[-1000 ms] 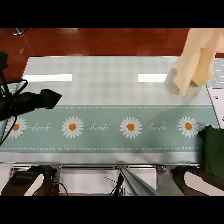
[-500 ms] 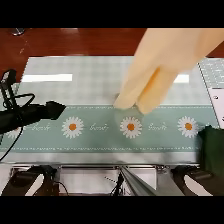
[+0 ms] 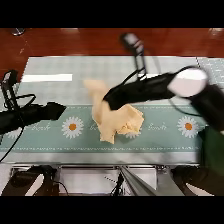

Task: Fold the shirts.

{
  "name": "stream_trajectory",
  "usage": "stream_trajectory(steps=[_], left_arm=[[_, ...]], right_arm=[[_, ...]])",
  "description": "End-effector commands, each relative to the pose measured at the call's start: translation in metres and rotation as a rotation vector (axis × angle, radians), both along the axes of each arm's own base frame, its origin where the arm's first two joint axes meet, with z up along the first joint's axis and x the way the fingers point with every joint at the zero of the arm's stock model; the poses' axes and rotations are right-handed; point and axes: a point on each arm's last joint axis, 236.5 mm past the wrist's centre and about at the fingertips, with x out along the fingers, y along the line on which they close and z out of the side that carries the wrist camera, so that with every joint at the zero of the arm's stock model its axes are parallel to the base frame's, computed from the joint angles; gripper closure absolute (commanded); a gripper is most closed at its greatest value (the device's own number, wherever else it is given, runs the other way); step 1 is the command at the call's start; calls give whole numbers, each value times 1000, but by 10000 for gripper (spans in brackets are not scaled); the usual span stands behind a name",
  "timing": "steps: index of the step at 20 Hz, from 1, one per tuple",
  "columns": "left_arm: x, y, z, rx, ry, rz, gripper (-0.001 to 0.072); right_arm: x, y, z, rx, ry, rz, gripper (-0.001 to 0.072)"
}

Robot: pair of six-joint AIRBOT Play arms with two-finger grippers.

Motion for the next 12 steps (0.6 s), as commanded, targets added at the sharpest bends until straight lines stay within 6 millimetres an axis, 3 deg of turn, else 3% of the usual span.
stream_trajectory(steps=[1,2,3,5,6,8,10,12], left_arm=[[-2,3,-3,69,-29,-66,6],[-2,3,-4,72,-25,-67,6],[-4,3,-5,73,-17,-72,6],[-16,1,-13,72,43,-91,6],[-28,1,-20,81,95,-115,6],[-60,4,-38,113,238,-165,7],[-84,4,-62,101,364,-160,7],[-86,6,-91,78,416,-97,7]], right_arm=[[-31,41,-80,-34,208,20,188],[-27,38,-82,-37,212,11,91],[-15,28,-77,-34,204,-9,92],[21,-15,-53,-31,165,-95,93],[39,-50,-42,-55,133,-157,93],[65,-155,-38,-203,106,-364,93],[62,-247,-50,-322,134,-563,93],[38,-295,-78,-326,226,-704,93]])
